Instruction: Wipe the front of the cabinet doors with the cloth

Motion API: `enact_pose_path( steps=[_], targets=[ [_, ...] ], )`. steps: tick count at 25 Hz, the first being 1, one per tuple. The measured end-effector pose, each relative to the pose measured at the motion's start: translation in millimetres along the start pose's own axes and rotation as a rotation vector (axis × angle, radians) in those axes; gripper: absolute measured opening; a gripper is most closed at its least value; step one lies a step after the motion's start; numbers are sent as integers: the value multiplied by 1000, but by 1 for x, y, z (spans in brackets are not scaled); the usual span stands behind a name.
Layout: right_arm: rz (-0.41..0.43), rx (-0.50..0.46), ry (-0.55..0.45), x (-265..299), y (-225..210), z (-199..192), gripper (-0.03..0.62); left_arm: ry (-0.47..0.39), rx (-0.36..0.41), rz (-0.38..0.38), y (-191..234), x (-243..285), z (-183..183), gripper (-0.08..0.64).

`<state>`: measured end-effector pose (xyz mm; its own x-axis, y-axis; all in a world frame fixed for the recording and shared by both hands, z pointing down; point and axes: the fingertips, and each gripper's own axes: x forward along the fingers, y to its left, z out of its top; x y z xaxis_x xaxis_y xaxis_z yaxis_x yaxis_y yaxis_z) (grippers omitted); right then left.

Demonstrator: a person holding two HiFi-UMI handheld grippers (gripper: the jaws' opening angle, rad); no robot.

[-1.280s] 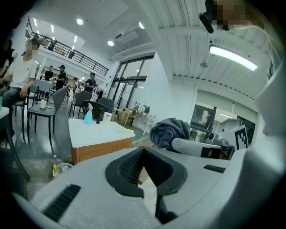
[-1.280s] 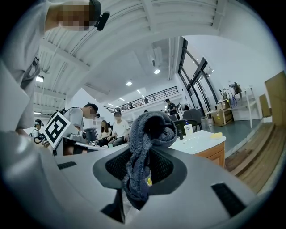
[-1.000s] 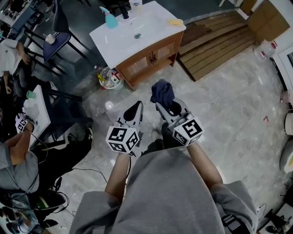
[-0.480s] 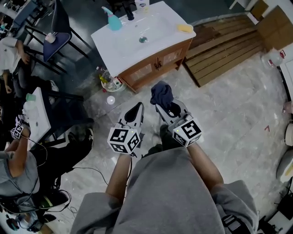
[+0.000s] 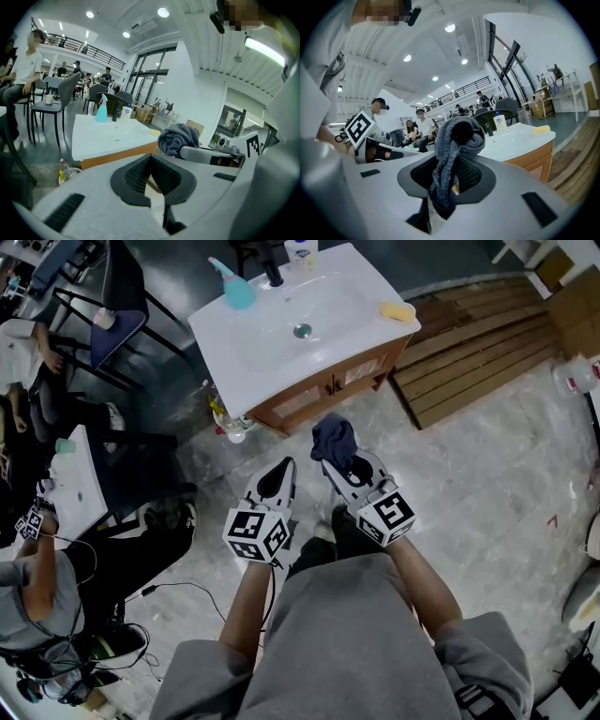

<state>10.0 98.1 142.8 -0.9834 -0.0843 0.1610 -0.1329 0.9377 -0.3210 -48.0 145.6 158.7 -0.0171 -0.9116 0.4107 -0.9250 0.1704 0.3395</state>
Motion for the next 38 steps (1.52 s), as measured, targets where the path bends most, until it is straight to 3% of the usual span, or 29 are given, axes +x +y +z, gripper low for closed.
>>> enact_pose_path(
  steps=[9,20,31,38],
  targets=[
    [34,-11,52,40,-24,-23,95,32,1,63,45,22,-9,7],
    [0,6,52,99,-31,-74,95,61,38,70,110,48,-45,8],
    [-51,99,22,141,-24,-106,95,84,85,48,155,62,-66,8],
    [-101,259,-4,158,-27,-145,95,80,101,61,174,62,-78,8]
  ],
)
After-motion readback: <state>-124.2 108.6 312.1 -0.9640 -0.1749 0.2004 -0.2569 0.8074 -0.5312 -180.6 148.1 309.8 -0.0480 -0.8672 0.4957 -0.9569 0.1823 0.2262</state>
